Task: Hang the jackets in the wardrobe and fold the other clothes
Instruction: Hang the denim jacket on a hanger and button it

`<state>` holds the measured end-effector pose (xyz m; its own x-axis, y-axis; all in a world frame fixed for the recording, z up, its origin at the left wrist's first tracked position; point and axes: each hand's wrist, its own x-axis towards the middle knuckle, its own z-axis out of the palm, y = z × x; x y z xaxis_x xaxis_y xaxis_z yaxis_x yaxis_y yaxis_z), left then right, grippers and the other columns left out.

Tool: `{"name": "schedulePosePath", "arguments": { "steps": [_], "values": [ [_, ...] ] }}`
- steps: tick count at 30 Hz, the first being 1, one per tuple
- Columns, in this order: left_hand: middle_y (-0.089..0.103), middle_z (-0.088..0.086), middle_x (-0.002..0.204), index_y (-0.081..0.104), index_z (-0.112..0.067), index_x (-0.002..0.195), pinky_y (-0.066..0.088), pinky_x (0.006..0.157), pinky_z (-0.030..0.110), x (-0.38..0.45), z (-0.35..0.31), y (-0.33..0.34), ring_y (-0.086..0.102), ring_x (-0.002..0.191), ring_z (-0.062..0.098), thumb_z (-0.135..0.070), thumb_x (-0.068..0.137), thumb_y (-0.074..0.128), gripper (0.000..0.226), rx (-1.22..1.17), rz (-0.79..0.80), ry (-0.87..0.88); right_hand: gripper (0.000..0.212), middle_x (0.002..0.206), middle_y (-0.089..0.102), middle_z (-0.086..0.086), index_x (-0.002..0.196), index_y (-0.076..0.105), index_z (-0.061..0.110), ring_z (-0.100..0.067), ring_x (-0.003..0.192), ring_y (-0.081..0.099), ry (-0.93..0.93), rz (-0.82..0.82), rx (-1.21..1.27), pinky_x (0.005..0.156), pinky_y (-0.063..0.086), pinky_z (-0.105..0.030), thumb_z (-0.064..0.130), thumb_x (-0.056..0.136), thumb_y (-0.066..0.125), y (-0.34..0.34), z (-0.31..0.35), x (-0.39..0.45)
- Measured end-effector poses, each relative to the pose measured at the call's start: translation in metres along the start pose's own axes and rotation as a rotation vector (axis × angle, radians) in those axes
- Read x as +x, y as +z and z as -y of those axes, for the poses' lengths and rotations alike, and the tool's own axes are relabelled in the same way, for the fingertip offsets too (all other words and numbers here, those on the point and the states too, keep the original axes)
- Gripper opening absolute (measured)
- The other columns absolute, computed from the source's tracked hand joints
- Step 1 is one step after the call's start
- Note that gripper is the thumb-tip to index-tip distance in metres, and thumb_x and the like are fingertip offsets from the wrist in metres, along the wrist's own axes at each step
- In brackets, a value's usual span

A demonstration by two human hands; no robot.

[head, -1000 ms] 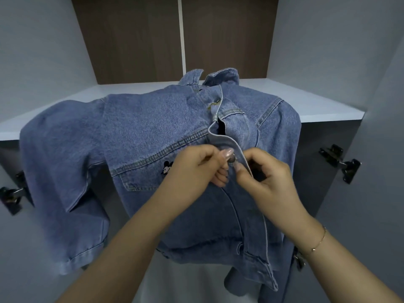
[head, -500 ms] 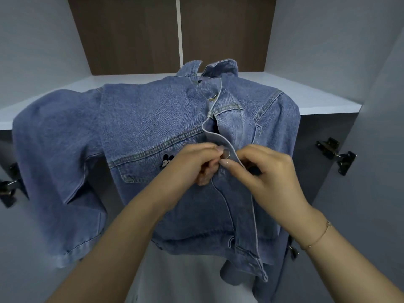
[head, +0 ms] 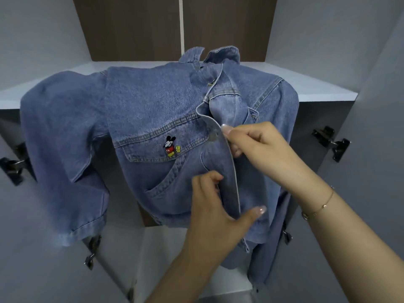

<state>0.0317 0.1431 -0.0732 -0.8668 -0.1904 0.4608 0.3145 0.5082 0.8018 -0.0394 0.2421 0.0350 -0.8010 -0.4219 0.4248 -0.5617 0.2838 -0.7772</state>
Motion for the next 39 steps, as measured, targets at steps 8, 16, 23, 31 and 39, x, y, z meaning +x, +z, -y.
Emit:
{"name": "schedulePosePath", "arguments": {
  "steps": [8, 16, 23, 31, 39],
  "values": [
    [0.046, -0.013, 0.053, 0.057, -0.025, 0.072, 0.033, 0.051, 0.010, -0.011, 0.010, -0.030, 0.042, 0.049, -0.001, -0.031, 0.091, 0.061, 0.021, -0.163, -0.126, -0.030, 0.033, 0.091, 0.070, -0.013, 0.093, 0.071, -0.002, -0.024, 0.093, 0.065, -0.008, 0.012, -0.056, 0.094, 0.048, -0.047, 0.023, 0.101, 0.050, -0.010, -0.014, -0.015],
    [0.066, 0.019, 0.077, 0.069, -0.007, 0.081, 0.053, 0.063, 0.037, 0.002, -0.007, -0.071, 0.062, 0.070, 0.020, -0.031, 0.089, 0.061, 0.027, -0.423, -0.008, -0.089, 0.023, 0.077, 0.051, 0.004, 0.078, 0.052, 0.015, -0.017, 0.069, 0.049, 0.064, -0.415, -0.266, 0.061, 0.044, -0.038, 0.025, 0.082, 0.073, 0.035, -0.066, -0.087],
    [0.073, 0.002, 0.080, 0.074, -0.019, 0.081, 0.054, 0.065, 0.022, 0.007, -0.004, -0.091, 0.070, 0.075, 0.014, -0.033, 0.087, 0.064, 0.018, -0.426, -0.012, -0.115, 0.062, 0.100, 0.045, -0.009, 0.103, 0.051, 0.004, -0.025, 0.092, 0.048, 0.030, -0.723, -0.490, 0.077, 0.046, -0.041, 0.044, 0.069, 0.084, 0.085, -0.066, -0.078],
    [0.063, 0.025, 0.084, 0.071, -0.014, 0.083, 0.053, 0.068, 0.045, 0.006, -0.004, -0.099, 0.060, 0.075, 0.026, -0.037, 0.089, 0.065, 0.025, -0.309, -0.009, -0.077, 0.031, 0.093, 0.056, 0.000, 0.091, 0.060, 0.011, -0.021, 0.091, 0.053, 0.065, -0.611, -0.353, 0.081, 0.045, -0.035, 0.033, 0.080, 0.078, 0.051, -0.090, -0.056],
    [0.060, 0.009, 0.068, 0.070, -0.016, 0.078, 0.045, 0.056, 0.033, 0.002, 0.012, -0.066, 0.052, 0.063, 0.009, -0.033, 0.091, 0.064, 0.022, -0.212, -0.108, -0.039, 0.020, 0.078, 0.060, 0.002, 0.079, 0.057, 0.012, -0.015, 0.074, 0.057, -0.007, -0.385, -0.197, 0.071, 0.049, -0.038, 0.021, 0.096, 0.059, 0.032, -0.066, -0.075]
  ]
}}
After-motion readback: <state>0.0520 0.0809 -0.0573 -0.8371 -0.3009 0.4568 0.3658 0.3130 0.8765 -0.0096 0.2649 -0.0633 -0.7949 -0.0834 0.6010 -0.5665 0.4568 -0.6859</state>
